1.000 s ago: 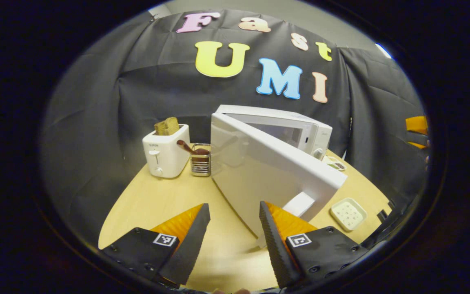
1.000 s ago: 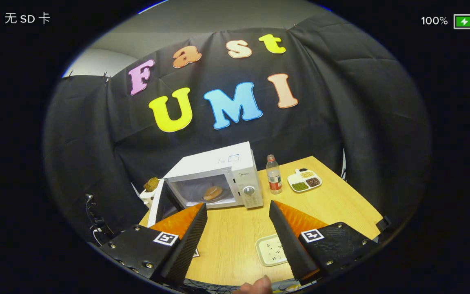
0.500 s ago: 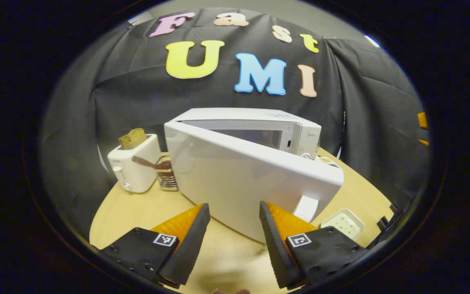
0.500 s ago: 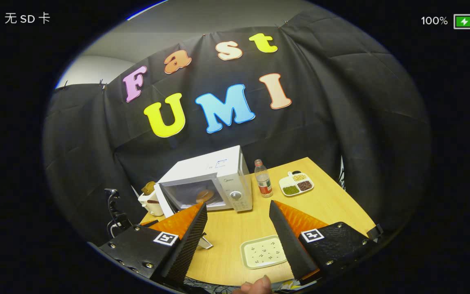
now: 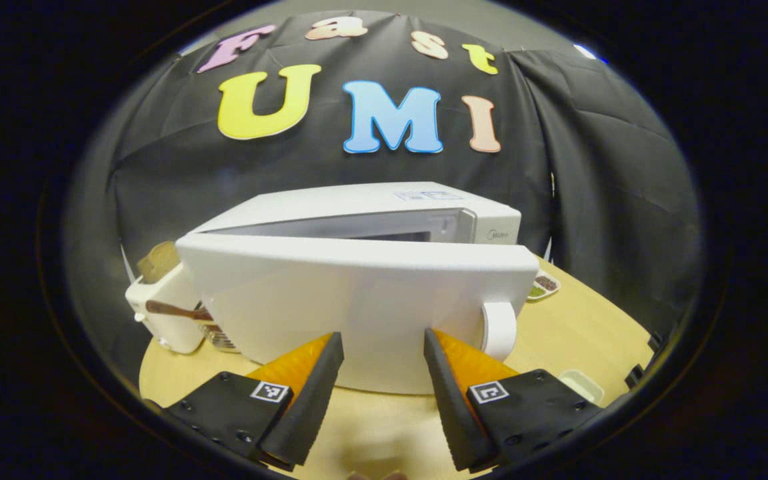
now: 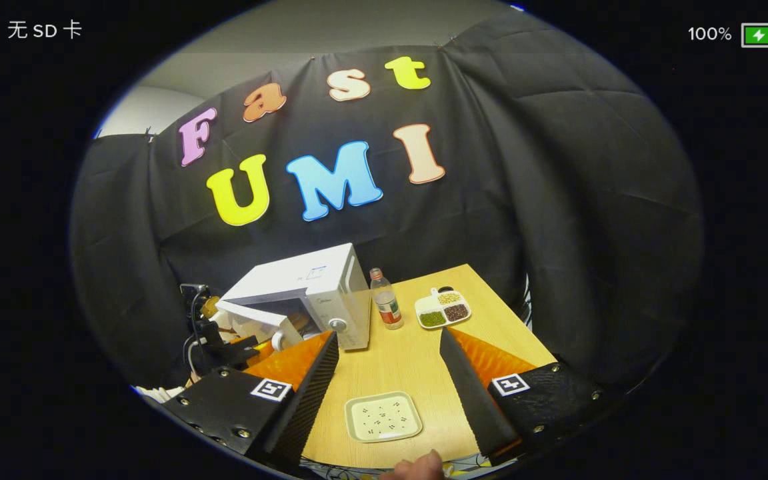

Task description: Open the microwave oven with the left hand, put the food in, and close the microwave oven.

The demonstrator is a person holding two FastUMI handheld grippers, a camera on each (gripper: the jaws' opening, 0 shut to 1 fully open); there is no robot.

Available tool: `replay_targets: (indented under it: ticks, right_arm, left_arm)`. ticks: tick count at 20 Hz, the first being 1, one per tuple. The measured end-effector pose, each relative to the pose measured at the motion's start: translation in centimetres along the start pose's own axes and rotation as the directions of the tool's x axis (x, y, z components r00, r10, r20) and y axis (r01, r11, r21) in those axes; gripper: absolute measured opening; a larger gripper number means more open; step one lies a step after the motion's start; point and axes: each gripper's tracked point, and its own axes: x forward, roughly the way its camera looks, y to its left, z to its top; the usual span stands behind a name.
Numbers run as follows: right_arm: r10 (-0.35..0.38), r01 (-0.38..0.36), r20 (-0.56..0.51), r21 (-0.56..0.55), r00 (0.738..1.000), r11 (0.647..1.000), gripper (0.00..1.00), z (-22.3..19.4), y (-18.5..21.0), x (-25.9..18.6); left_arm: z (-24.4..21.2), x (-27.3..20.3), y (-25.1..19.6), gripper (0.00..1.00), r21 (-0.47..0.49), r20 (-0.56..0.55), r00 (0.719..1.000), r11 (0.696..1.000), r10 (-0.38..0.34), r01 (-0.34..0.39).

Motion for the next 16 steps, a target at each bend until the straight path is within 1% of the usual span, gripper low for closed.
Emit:
replay_targets:
  ticks: [1, 3, 6, 7, 8, 9, 10, 13, 14, 15, 16]
  right_arm:
    - [-0.007, 0.007, -0.003, 0.007, 1.000, 1.000, 0.94, -0.2, -0.3, 0.1]
    - [-0.023, 0.023, -0.014, 0.007, 1.000, 1.000, 0.94, -0.6, -1.1, 0.1]
    - [-0.038, 0.038, -0.012, -0.011, 0.999, 0.999, 0.94, -0.5, -1.8, 0.2]
    - [-0.038, 0.038, -0.013, -0.013, 0.999, 0.999, 0.94, -0.5, -1.8, 0.2]
    - [-0.038, 0.038, -0.013, -0.012, 0.999, 0.999, 0.94, -0.4, -1.9, 0.3]
    - [-0.034, 0.034, -0.011, -0.008, 0.999, 0.999, 0.94, -0.2, -1.8, 0.4]
    - [-0.024, 0.024, -0.014, -0.006, 1.000, 1.000, 0.94, -0.1, -1.5, 0.5]
    - [-0.012, 0.012, -0.003, -0.024, 1.000, 1.000, 0.94, 0.2, -1.3, 0.4]
    - [-0.005, 0.005, -0.004, -0.025, 1.000, 1.000, 0.94, 0.2, -1.1, 0.4]
    - [0.004, -0.004, -0.007, -0.027, 1.000, 1.000, 0.94, 0.2, -0.7, 0.3]
    - [0.008, -0.008, -0.005, -0.028, 1.000, 1.000, 0.94, 0.4, -0.5, 0.1]
  left_arm:
    - [0.6, 1.0, -0.1, 0.88, 0.010, 0.003, 1.000, 1.000, 0.000, 0.000]
    - [1.7, 2.6, -0.1, 0.83, 0.011, 0.019, 1.000, 1.000, 0.005, -0.005]
    - [3.6, 4.9, -0.1, 0.85, -0.010, 0.036, 0.999, 1.000, 0.022, -0.021]
    - [3.1, 4.8, 0.0, 0.83, -0.026, 0.014, 0.999, 0.999, 0.037, -0.037]
    - [3.4, 4.9, -0.1, 0.81, -0.029, 0.039, 0.999, 0.999, 0.025, -0.024]
    - [3.3, 4.9, -0.1, 0.82, -0.038, 0.041, 0.999, 0.999, 0.022, -0.021]
    - [3.1, 4.9, -0.1, 0.81, -0.052, 0.034, 0.999, 0.998, 0.027, -0.025]
    - [3.3, 5.2, -0.1, 0.80, -0.057, 0.036, 0.999, 0.998, 0.038, -0.036]
    - [3.7, 5.7, -0.3, 0.80, -0.048, 0.052, 0.998, 0.999, 0.020, -0.018]
    - [3.0, 6.6, -0.7, 0.80, -0.049, 0.008, 1.000, 0.999, -0.005, 0.006]
    - [1.6, 6.1, -1.5, 0.79, -0.077, -0.067, 0.998, 0.997, -0.019, 0.014]
